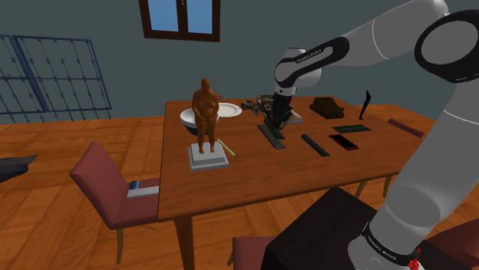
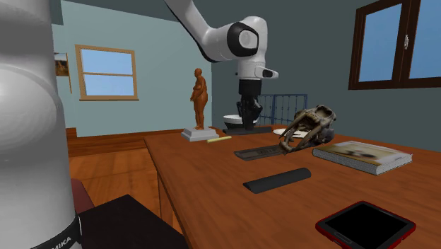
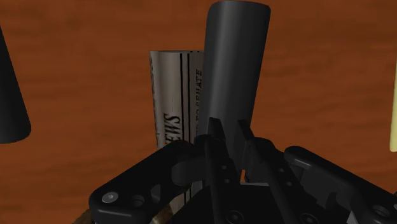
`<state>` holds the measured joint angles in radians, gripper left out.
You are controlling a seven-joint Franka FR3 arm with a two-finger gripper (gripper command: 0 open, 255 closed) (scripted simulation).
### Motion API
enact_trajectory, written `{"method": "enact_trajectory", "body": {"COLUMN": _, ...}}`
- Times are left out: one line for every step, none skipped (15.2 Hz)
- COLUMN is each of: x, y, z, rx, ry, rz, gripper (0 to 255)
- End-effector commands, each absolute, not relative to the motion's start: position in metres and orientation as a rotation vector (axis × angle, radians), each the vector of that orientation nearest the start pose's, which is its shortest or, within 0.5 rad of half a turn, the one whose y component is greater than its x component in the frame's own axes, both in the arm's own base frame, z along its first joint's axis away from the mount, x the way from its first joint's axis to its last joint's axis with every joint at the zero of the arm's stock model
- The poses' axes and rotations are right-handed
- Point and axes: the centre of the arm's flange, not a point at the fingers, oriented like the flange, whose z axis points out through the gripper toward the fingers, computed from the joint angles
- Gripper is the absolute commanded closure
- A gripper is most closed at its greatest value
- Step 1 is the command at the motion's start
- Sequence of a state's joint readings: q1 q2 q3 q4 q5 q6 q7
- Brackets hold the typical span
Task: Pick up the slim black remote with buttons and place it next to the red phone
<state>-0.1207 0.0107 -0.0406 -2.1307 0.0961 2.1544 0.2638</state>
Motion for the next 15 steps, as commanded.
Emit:
{"method": "enact_trajectory", "body": {"x": 0.518, "y": -0.104, "z": 0.403, "rx": -2.974, "ry": 0.722, "rz": -0.014, "gripper": 255}}
{"method": "enact_trajectory", "body": {"x": 0.509, "y": -0.114, "z": 0.403, "rx": -2.974, "ry": 0.722, "rz": -0.014, "gripper": 255}}
{"method": "enact_trajectory", "body": {"x": 0.5, "y": -0.124, "z": 0.404, "rx": -2.974, "ry": 0.722, "rz": -0.014, "gripper": 255}}
{"method": "enact_trajectory", "body": {"x": 0.492, "y": -0.134, "z": 0.404, "rx": -2.974, "ry": 0.722, "rz": -0.014, "gripper": 255}}
{"method": "enact_trajectory", "body": {"x": 0.483, "y": -0.144, "z": 0.404, "rx": -2.974, "ry": 0.722, "rz": -0.014, "gripper": 255}}
{"method": "enact_trajectory", "body": {"x": 0.474, "y": -0.154, "z": 0.404, "rx": -2.974, "ry": 0.722, "rz": -0.014, "gripper": 255}}
{"method": "enact_trajectory", "body": {"x": 0.466, "y": -0.164, "z": 0.404, "rx": -2.974, "ry": 0.722, "rz": -0.014, "gripper": 255}}
{"method": "enact_trajectory", "body": {"x": 0.457, "y": -0.174, "z": 0.404, "rx": -2.974, "ry": 0.722, "rz": -0.014, "gripper": 255}}
{"method": "enact_trajectory", "body": {"x": 0.448, "y": -0.184, "z": 0.404, "rx": -2.974, "ry": 0.722, "rz": -0.014, "gripper": 255}}
{"method": "enact_trajectory", "body": {"x": 0.44, "y": -0.194, "z": 0.404, "rx": -2.974, "ry": 0.722, "rz": -0.014, "gripper": 255}}
{"method": "enact_trajectory", "body": {"x": 0.431, "y": -0.204, "z": 0.404, "rx": -2.974, "ry": 0.722, "rz": -0.014, "gripper": 255}}
{"method": "enact_trajectory", "body": {"x": 0.422, "y": -0.214, "z": 0.404, "rx": -2.974, "ry": 0.722, "rz": -0.014, "gripper": 255}}
{"method": "enact_trajectory", "body": {"x": 0.414, "y": -0.224, "z": 0.404, "rx": -2.974, "ry": 0.722, "rz": -0.014, "gripper": 255}}
{"method": "enact_trajectory", "body": {"x": 0.405, "y": -0.234, "z": 0.404, "rx": -2.974, "ry": 0.722, "rz": -0.014, "gripper": 255}}
{"method": "enact_trajectory", "body": {"x": 0.396, "y": -0.243, "z": 0.404, "rx": -2.974, "ry": 0.722, "rz": -0.014, "gripper": 255}}
